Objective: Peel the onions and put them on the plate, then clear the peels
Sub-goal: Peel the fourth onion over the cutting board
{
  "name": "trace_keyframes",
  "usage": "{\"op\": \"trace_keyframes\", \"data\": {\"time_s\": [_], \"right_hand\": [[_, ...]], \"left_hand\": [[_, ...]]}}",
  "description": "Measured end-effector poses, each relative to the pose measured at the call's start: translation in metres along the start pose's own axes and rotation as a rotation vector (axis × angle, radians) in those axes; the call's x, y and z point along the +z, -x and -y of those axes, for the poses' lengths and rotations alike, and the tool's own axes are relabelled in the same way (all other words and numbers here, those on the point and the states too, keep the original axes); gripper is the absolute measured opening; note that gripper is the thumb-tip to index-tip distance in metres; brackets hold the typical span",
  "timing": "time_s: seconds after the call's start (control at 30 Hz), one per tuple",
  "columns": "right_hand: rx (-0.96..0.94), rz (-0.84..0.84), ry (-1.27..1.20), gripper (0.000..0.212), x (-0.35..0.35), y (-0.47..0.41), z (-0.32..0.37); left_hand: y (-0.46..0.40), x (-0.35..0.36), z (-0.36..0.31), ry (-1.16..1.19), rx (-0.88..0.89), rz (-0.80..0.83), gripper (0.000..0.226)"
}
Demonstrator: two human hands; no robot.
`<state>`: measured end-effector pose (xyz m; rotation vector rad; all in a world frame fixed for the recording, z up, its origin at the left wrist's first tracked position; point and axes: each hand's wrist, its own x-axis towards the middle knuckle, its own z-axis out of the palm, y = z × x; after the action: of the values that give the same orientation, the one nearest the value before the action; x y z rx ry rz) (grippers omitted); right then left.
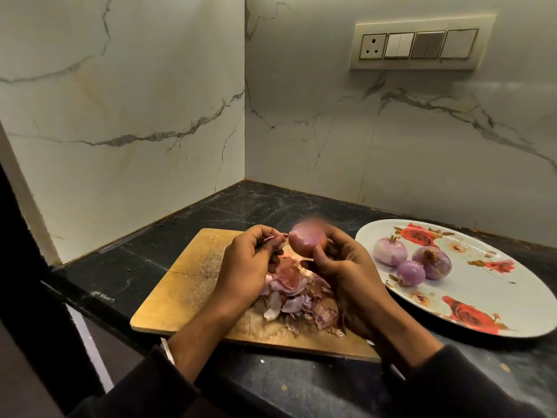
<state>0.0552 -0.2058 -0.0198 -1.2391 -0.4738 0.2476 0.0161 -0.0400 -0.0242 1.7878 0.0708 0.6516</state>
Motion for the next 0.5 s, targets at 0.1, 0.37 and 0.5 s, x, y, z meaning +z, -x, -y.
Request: {"op": "trace_keyframes", "data": {"time_s": [0.1,0.37,0.5], "right_hand": [[0.03,-0.028,-0.038,0.042,-0.0026,-0.0018,0.0036],[0.044,-0.091,-0.028,0.034,-0.0046,-0.0033,0.0056],[0.065,-0.083,-0.021,0.034,-0.0049,-0.003,0.0052]], "left_hand": [[0.0013,-0.0001,0.0006,-0.04,0.025,0.029,0.017],[0.0039,0.0035,-0.0009,-0.258,0.15,0.083,0.028],[0.0033,0.0026,-0.0006,-0.275,0.177,0.034,0.031]]}}
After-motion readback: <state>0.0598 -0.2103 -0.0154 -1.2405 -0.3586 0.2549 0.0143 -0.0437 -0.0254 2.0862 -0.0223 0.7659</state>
